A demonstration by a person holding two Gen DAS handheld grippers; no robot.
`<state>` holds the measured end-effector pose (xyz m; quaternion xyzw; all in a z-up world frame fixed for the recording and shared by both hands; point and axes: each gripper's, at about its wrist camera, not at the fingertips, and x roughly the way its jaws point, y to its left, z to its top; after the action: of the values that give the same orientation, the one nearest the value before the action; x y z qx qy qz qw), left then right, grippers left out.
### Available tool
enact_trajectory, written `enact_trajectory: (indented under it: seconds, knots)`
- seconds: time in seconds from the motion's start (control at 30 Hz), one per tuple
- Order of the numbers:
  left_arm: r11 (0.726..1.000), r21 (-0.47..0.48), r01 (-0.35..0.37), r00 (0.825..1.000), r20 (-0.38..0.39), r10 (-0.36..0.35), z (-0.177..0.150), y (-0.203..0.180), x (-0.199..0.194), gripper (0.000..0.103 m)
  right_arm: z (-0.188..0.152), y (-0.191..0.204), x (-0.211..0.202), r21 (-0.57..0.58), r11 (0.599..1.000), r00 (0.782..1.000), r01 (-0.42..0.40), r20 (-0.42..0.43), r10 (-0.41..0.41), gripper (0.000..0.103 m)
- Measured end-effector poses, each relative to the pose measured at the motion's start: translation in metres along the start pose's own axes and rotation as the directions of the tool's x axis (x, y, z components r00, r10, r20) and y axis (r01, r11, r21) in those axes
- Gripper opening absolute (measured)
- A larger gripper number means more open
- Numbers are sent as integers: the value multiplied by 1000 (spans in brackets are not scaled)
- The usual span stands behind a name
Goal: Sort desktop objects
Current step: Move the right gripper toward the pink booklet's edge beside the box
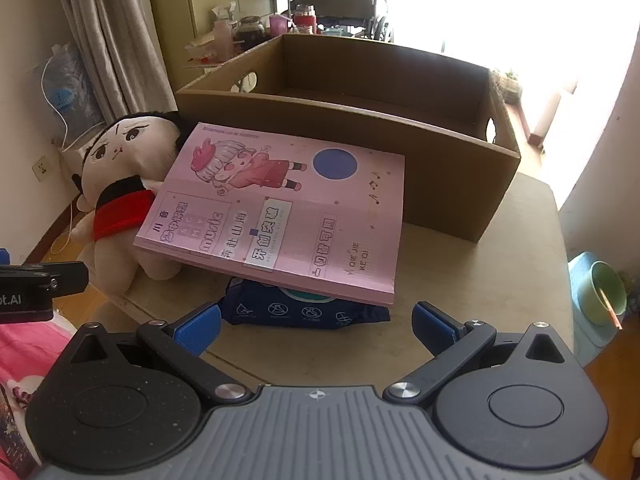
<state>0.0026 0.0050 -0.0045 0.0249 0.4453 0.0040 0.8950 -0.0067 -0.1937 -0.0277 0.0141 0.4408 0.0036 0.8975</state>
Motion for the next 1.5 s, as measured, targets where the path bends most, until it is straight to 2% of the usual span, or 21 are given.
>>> enact_trajectory:
  seconds: [0.47, 0.53, 0.67, 0.77, 0.9, 1.0, 1.17, 1.27, 1.5]
  knots:
    - [999, 42, -11, 1000, -22, 11, 4, -5, 9, 103, 4, -5, 3, 12, 998, 998, 56, 5, -56, 103]
    - [999, 48, -8, 1000, -13, 8, 6, -6, 11, 103, 4, -11, 0, 29, 998, 998, 53, 31, -54, 103]
    - [998, 52, 34, 999, 11, -34, 13, -8, 15, 103, 5, -31, -9, 91, 996, 994, -14, 105, 4, 103]
    - [995, 32, 91, 995, 39, -92, 19, -9, 18, 103, 6, -46, -14, 93, 993, 985, -77, 161, 62, 103]
    - [981, 2, 195, 976, 100, -194, 28, -11, 19, 103, 11, -64, -12, 97, 989, 978, -115, 188, 95, 103]
    - [972, 4, 236, 963, 133, -234, 38, -15, 24, 103, 17, -76, -4, 131, 981, 974, -142, 193, 115, 103]
    - [967, -20, 254, 960, 128, -249, 49, -22, 40, 103, 26, -88, 14, 149, 980, 976, -133, 190, 104, 102]
    - [959, -36, 282, 953, 125, -275, 51, -23, 48, 103, 30, -95, 24, 195, 965, 975, -173, 174, 140, 99]
    - [972, 42, 232, 964, 126, -236, 50, -38, 55, 100, 31, -104, 47, 303, 916, 964, -261, 136, 229, 86]
